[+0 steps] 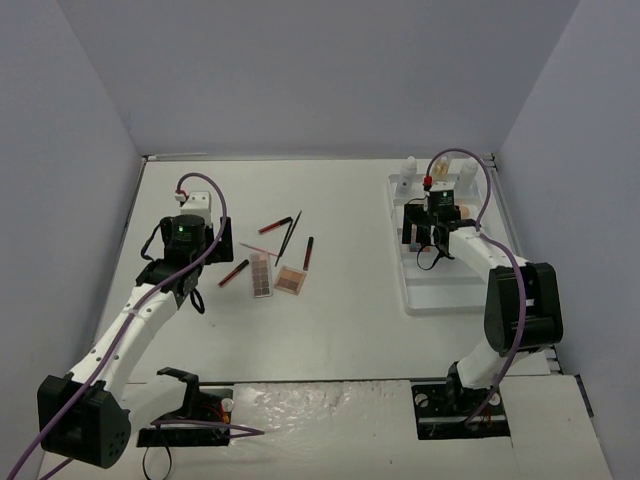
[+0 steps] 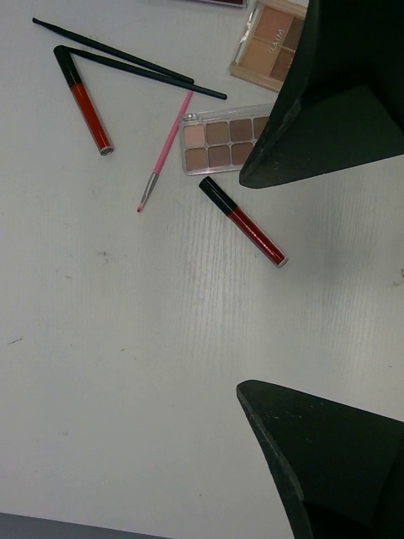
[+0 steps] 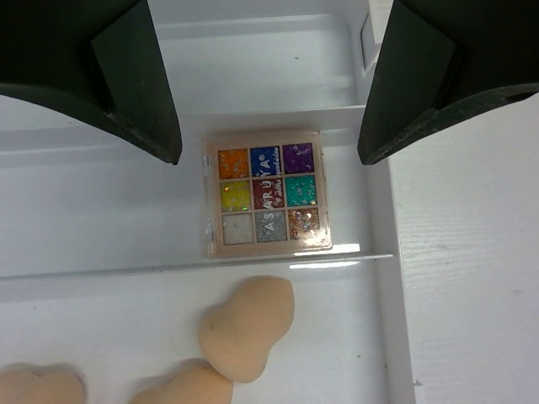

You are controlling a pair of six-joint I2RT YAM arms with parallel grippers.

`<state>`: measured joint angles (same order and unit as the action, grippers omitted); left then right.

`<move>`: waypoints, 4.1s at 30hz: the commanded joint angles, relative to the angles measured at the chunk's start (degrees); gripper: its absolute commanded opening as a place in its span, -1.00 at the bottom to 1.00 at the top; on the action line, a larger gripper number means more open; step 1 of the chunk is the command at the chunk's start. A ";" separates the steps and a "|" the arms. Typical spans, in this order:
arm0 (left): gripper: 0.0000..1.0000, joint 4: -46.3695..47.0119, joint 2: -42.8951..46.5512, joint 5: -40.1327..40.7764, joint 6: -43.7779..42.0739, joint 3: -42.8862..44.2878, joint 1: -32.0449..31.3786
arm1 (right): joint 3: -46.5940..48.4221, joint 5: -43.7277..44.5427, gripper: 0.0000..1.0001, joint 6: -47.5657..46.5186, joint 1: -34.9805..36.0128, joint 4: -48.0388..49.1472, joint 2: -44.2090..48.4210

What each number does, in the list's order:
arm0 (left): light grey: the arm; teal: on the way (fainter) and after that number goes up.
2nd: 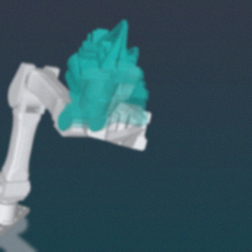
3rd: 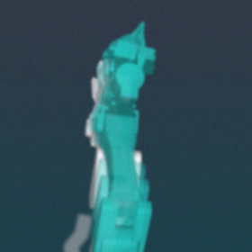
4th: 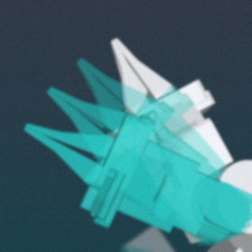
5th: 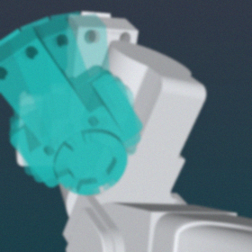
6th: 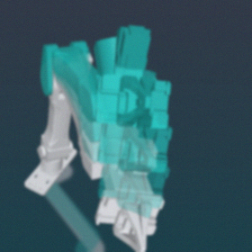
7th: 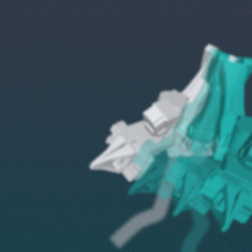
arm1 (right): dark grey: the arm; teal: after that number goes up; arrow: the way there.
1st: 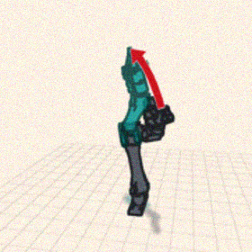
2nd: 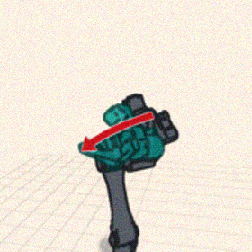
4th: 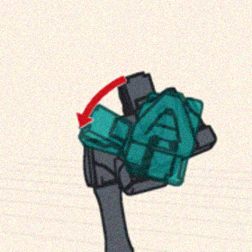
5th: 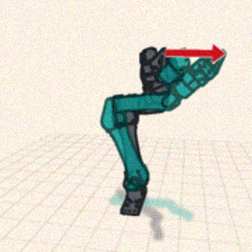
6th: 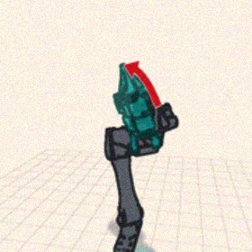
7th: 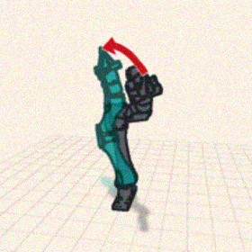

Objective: Organize the makeup

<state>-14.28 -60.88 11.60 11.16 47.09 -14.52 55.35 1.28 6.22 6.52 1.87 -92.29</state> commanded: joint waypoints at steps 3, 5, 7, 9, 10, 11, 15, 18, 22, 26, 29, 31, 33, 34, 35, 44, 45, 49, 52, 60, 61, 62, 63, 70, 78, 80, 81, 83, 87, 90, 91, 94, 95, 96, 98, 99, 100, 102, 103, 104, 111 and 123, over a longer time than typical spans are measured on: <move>0.94 2.86 0.90 -0.08 -0.30 1.47 -0.24 | 0.90 1.23 0.68 0.72 0.90 0.86 1.27; 0.94 2.83 0.92 -0.10 -0.26 1.51 -0.24 | 1.78 0.70 0.68 -0.09 1.52 0.82 2.89; 0.94 2.99 0.81 -0.26 -0.26 1.56 -0.24 | 2.87 -0.18 0.68 -1.42 3.23 0.68 4.61; 0.94 2.91 0.77 -0.39 -0.26 1.60 -0.24 | 3.92 -1.52 0.69 -3.51 7.22 0.72 6.14; 0.94 2.87 0.77 -0.42 -0.26 1.60 -0.24 | 4.46 -2.29 0.69 -4.76 9.78 0.75 6.78; 0.94 2.80 0.77 -0.38 -0.26 1.66 -0.24 | 5.00 -2.97 0.70 -6.11 12.02 0.77 7.20; 0.94 2.60 0.69 -0.01 -0.26 1.69 -0.16 | 7.92 -9.02 0.82 -11.70 20.52 0.76 5.70; 0.94 2.57 0.59 0.18 -0.33 1.78 -0.15 | 10.42 -11.01 0.89 -15.10 26.47 0.66 1.92; 0.94 1.98 0.78 0.71 -0.35 1.95 -0.15 | 14.41 -14.53 0.96 -18.33 31.88 0.40 -5.32; 0.94 -0.53 2.64 2.91 -0.43 1.73 -0.15 | 19.89 -15.79 0.99 -21.45 37.14 -0.70 -10.78; 0.94 -2.26 5.90 4.94 -0.99 1.31 -0.15 | 23.35 -15.99 1.00 -23.23 40.51 -2.50 -15.66; 0.94 -3.24 8.05 5.73 -1.28 1.03 -0.15 | 24.87 -15.94 1.00 -24.07 41.92 -3.36 -18.23; 0.94 -3.64 9.79 6.24 -1.57 0.47 -0.07 | 26.19 -16.21 1.00 -24.32 42.59 -3.45 -20.00; 0.94 -3.44 10.51 6.59 -1.83 -0.09 -0.07 | 26.51 -16.32 1.00 -24.42 42.85 -3.50 -21.08; 0.94 -3.26 11.15 6.93 -1.99 -0.65 -0.06 | 26.78 -16.31 1.00 -24.59 43.08 -3.56 -22.03; 0.94 -1.21 9.41 6.18 -1.14 -2.21 0.02 | 27.06 -15.94 1.00 -26.15 43.97 -5.57 -26.75; 0.94 -1.05 8.89 6.16 -1.27 -2.00 0.02 | 26.56 -16.05 1.00 -26.12 44.06 -5.73 -27.02; 0.94 -0.71 8.39 6.09 -1.64 -1.89 0.02 | 23.94 -15.82 0.93 -25.58 44.10 -5.74 -26.98; 0.94 -0.63 8.41 6.16 -1.81 -1.94 0.05 | 21.77 -14.35 0.79 -25.09 44.19 -5.91 -25.64; 0.94 -0.31 8.41 5.81 -1.93 -2.00 0.11 | 15.81 -15.25 0.06 -22.22 44.55 -6.09 -19.01; 0.94 -0.31 8.42 5.80 -1.93 -2.00 0.11 | 15.44 -15.24 0.05 -22.16 44.66 -6.09 -18.21; 0.94 -0.31 8.47 5.75 -1.93 -2.00 0.11 | 14.95 -15.07 -0.01 -21.68 44.93 -6.15 -16.69; 0.94 -0.31 8.47 5.69 -1.90 -2.03 0.11 | 14.60 -14.92 -0.06 -21.28 45.09 -6.23 -15.41; 0.94 -0.31 8.25 4.95 -1.85 -1.92 0.20 | 12.70 -9.97 -0.19 -17.25 44.74 -6.53 -5.34; 0.94 -0.04 8.06 4.35 -1.70 -1.74 0.29 | 7.97 -4.77 -0.31 -11.37 30.87 -6.57 5.50; 0.94 -0.04 8.23 4.14 -1.75 -1.65 0.29 | 6.62 -2.26 -0.35 -9.57 25.59 -6.44 7.64; 0.94 -0.13 8.24 4.14 -1.75 -1.65 0.29 | 6.61 -1.65 -0.35 -9.56 23.33 -6.44 7.65; 0.94 -0.71 8.90 4.39 -1.92 -1.48 0.29 | 4.86 -1.63 -0.37 -6.39 16.86 -5.36 9.07; 0.94 -1.21 10.20 4.49 -2.05 -1.36 0.23 | 4.15 -1.45 -0.37 -3.47 7.74 -3.86 8.06; 0.94 -1.45 11.06 4.50 -2.47 -1.39 0.20 | 4.14 -1.47 -0.37 -1.98 2.69 -2.43 5.64; 0.94 -1.52 11.20 4.64 -2.68 -1.39 0.20 | 4.08 -1.68 -0.37 -1.63 1.09 -0.50 4.46; 0.94 -1.81 11.67 5.04 -2.93 -1.56 -0.02 | 5.10 -2.61 -0.37 -1.60 -1.00 1.50 0.72; 0.94 -1.86 11.72 5.19 -3.19 -1.56 -0.33 | 5.67 -2.71 -0.37 -1.91 -1.16 1.76 -1.19; 0.94 -1.87 11.79 5.34 -3.38 -1.58 -0.59 | 6.10 -2.81 -0.36 -2.26 -1.25 2.30 -2.58; 0.94 -1.84 11.97 5.67 -3.55 -1.69 -1.03 | 6.48 -2.82 -0.35 -2.92 -1.29 3.70 -4.03; 0.94 -1.89 12.08 5.84 -3.63 -1.74 -1.27 | 6.46 -2.69 -0.35 -3.21 -1.34 4.12 -4.60; 0.94 -1.89 12.24 5.89 -3.71 -1.74 -1.44 | 6.31 -2.72 -0.34 -3.73 -1.35 4.60 -4.96; 0.94 -1.89 12.54 5.90 -3.86 -1.74 -1.73 | 6.09 -2.94 -0.31 -5.05 -1.43 5.41 -5.69; 0.94 -1.84 12.59 5.98 -3.91 -1.78 -1.78 | 5.55 -2.95 -0.29 -5.33 -1.43 5.55 -5.79; 0.94 -1.80 12.63 6.07 -3.95 -1.83 -1.83 | 5.02 -2.95 -0.28 -5.59 -1.43 5.69 -5.88; 0.94 -1.71 12.76 6.42 -4.35 -1.91 -2.65 | 2.62 -3.39 -0.04 -4.91 -1.34 5.52 -3.19; 0.94 -1.53 12.27 6.15 -4.65 -1.83 -3.49 | -0.41 -2.49 0.20 -4.48 -1.25 5.07 -0.60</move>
<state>-17.82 -48.80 16.82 7.61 42.74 -17.69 54.76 -1.72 1.50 4.95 4.95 -96.20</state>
